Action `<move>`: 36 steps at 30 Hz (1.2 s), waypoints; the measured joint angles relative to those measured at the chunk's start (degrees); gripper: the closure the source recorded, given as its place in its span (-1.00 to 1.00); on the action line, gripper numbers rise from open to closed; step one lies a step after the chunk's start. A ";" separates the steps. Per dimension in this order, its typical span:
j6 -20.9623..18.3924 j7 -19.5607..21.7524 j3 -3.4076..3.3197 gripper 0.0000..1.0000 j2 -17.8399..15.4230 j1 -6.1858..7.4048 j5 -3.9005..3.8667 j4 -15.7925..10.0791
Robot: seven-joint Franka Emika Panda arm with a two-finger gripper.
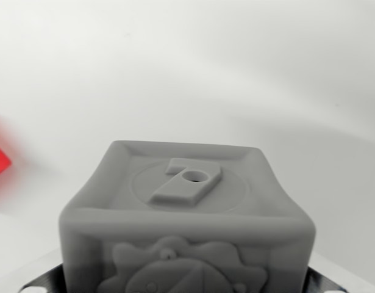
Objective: Destack cube
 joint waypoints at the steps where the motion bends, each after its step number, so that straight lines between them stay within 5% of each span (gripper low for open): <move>1: 0.43 -0.05 0.05 1.00 0.51 -0.02 0.11 0.01; 20: 5.46 -0.97 0.68 1.00 6.31 -0.39 1.43 0.80; 36: 8.14 -1.25 1.45 1.00 9.82 -1.06 1.76 1.67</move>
